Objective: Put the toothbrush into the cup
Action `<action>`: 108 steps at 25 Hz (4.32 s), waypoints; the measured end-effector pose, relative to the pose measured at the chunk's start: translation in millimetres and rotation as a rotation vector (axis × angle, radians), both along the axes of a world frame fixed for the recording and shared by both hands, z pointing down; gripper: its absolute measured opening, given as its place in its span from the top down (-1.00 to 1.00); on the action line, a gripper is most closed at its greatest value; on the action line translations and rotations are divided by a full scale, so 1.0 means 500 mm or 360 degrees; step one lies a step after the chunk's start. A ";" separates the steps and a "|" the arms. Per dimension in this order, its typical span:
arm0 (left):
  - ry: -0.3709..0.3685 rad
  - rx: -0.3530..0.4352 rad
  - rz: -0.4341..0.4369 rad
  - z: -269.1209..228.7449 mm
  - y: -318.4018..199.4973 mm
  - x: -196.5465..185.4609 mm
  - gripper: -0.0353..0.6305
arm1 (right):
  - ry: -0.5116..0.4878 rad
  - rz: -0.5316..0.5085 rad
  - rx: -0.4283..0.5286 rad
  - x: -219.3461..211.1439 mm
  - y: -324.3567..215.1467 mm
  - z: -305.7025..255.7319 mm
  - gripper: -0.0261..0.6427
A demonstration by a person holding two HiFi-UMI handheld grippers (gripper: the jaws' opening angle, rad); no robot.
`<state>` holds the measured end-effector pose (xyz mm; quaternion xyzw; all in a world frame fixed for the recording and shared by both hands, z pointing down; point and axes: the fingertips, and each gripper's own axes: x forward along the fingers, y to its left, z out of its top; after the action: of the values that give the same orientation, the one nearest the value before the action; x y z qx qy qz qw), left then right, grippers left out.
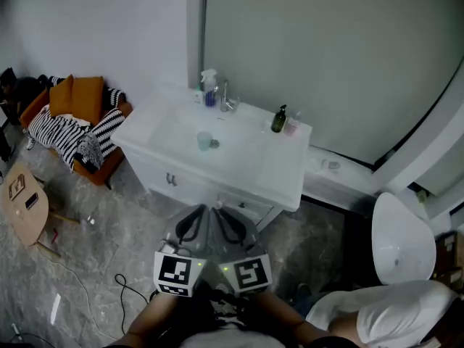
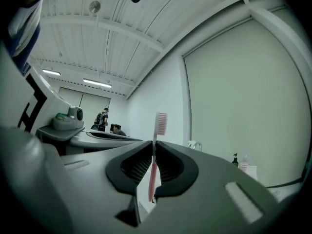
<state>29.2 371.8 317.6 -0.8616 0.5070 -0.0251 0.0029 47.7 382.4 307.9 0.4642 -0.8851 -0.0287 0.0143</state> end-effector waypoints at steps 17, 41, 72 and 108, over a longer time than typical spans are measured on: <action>0.0042 -0.0026 -0.0005 0.028 -0.184 -0.032 0.89 | 0.0009 -0.0011 -0.0030 -0.002 -0.165 0.031 0.85; 0.0146 -0.0149 0.0092 0.071 -0.648 -0.179 0.89 | 0.0026 0.0160 -0.0039 -0.092 -0.625 0.017 0.85; 0.0100 -0.0434 0.0065 0.202 -0.917 -0.165 0.89 | -0.0064 -0.0133 -0.0143 -0.092 -0.938 0.155 0.84; -0.0012 -0.0618 0.0056 0.308 -0.996 -0.170 0.89 | 0.0042 -0.0262 -0.0370 -0.122 -1.041 0.354 0.85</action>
<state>-55.9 -126.0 471.7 -0.8546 0.4774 -0.1254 -0.1610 -13.3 -138.4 485.0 0.3850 -0.9173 0.0668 0.0772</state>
